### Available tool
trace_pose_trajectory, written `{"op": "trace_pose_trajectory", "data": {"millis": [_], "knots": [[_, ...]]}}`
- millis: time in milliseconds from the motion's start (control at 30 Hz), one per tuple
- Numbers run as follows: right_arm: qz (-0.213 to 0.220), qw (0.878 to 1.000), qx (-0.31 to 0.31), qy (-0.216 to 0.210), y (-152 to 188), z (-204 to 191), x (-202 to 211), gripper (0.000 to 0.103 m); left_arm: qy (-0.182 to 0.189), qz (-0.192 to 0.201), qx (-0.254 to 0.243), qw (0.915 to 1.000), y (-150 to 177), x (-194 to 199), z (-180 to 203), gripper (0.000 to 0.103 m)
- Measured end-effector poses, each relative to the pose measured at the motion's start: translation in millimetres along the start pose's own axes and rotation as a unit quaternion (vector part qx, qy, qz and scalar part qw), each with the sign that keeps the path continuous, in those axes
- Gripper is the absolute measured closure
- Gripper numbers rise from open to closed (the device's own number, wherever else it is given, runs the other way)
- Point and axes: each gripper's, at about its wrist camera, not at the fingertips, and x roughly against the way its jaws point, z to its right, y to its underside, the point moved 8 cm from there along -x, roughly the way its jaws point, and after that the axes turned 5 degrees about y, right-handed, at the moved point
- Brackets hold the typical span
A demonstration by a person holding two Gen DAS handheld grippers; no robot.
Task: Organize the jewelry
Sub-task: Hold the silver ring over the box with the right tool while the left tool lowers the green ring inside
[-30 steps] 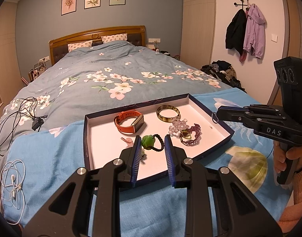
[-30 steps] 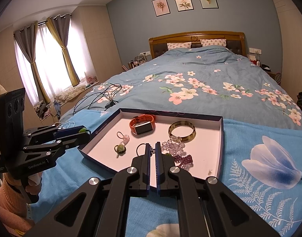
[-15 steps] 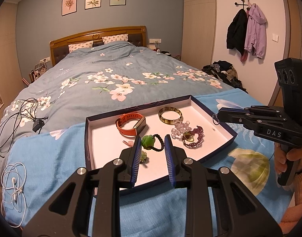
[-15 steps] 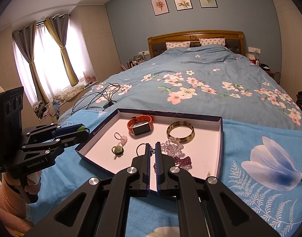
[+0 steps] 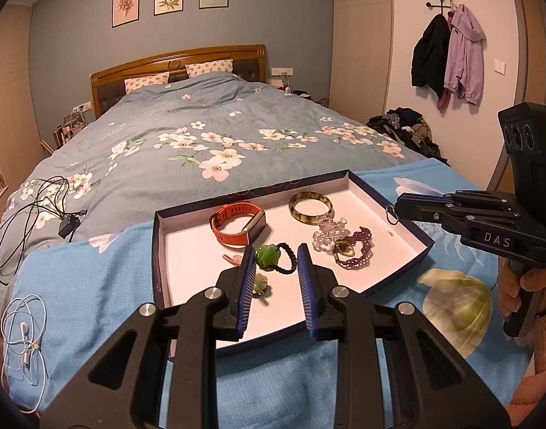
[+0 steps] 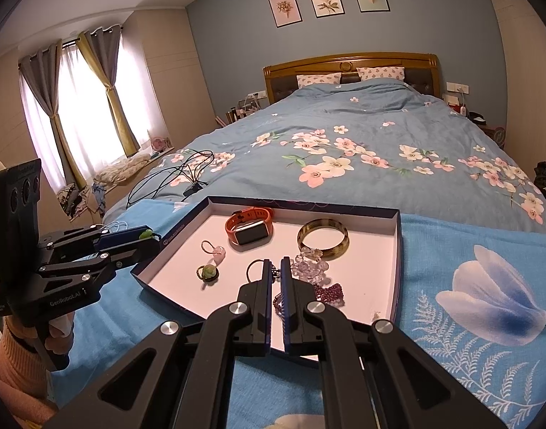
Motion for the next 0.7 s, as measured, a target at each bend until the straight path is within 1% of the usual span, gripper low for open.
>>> {"op": "trace_pose_trajectory", "data": {"millis": [700], "knots": [[-0.008, 1.000, -0.005, 0.003, 4, 3, -7, 0.100, -0.004, -0.011, 0.007, 0.9999, 4, -16, -2, 0.079]]}}
